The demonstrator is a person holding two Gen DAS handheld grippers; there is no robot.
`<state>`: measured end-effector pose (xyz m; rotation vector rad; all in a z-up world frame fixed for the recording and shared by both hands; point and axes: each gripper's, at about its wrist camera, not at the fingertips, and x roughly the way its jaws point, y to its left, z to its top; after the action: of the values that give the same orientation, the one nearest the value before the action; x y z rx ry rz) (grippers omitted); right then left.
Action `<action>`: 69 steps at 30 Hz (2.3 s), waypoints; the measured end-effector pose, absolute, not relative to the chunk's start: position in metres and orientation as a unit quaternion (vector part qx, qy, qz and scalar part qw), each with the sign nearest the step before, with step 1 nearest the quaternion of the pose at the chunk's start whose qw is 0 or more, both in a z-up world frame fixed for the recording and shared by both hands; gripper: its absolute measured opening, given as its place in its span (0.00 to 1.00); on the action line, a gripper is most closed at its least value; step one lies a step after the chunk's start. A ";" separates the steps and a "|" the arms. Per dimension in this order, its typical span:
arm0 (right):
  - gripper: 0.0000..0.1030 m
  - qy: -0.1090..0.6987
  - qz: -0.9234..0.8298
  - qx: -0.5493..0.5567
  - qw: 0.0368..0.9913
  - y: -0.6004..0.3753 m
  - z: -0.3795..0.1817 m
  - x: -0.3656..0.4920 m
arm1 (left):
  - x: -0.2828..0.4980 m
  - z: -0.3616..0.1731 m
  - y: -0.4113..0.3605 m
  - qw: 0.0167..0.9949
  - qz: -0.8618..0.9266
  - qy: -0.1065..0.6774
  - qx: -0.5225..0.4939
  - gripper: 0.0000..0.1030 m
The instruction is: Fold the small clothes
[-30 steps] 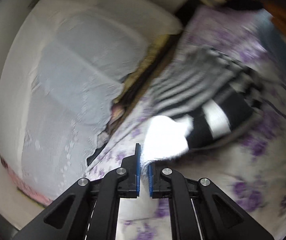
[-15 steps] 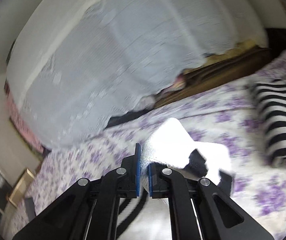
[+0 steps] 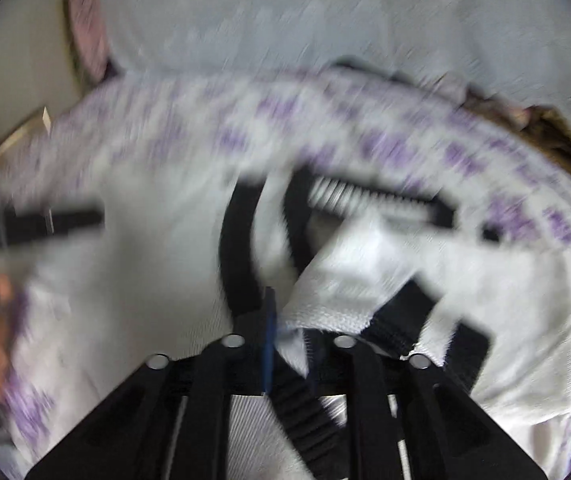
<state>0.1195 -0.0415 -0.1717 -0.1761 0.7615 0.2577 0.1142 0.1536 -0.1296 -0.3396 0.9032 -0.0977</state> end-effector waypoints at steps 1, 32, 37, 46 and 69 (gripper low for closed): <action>0.26 0.364 0.131 -0.082 0.919 -0.043 -0.171 0.114 | 0.114 -0.130 0.152 0.886 -0.045 0.433 -0.158 0.96; 0.35 0.381 0.061 0.402 0.830 -0.173 -0.181 0.107 | 0.109 -0.135 0.133 0.895 -0.021 0.433 -0.101 0.96; 0.10 0.364 0.046 0.338 0.867 -0.149 -0.176 0.129 | 0.109 -0.131 0.143 0.895 -0.016 0.429 -0.120 0.96; 0.01 0.427 0.230 0.183 0.855 -0.017 -0.168 0.148 | 0.113 -0.135 0.181 0.879 -0.001 0.431 -0.204 0.96; 0.38 0.352 0.037 0.271 0.895 -0.287 -0.180 0.164 | 0.154 -0.164 0.051 0.865 -0.098 0.488 -0.060 0.96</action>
<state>0.1641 -0.2868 -0.1798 0.5615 0.7290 0.0758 0.1543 0.0514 -0.1642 -0.1251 1.0228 -0.2049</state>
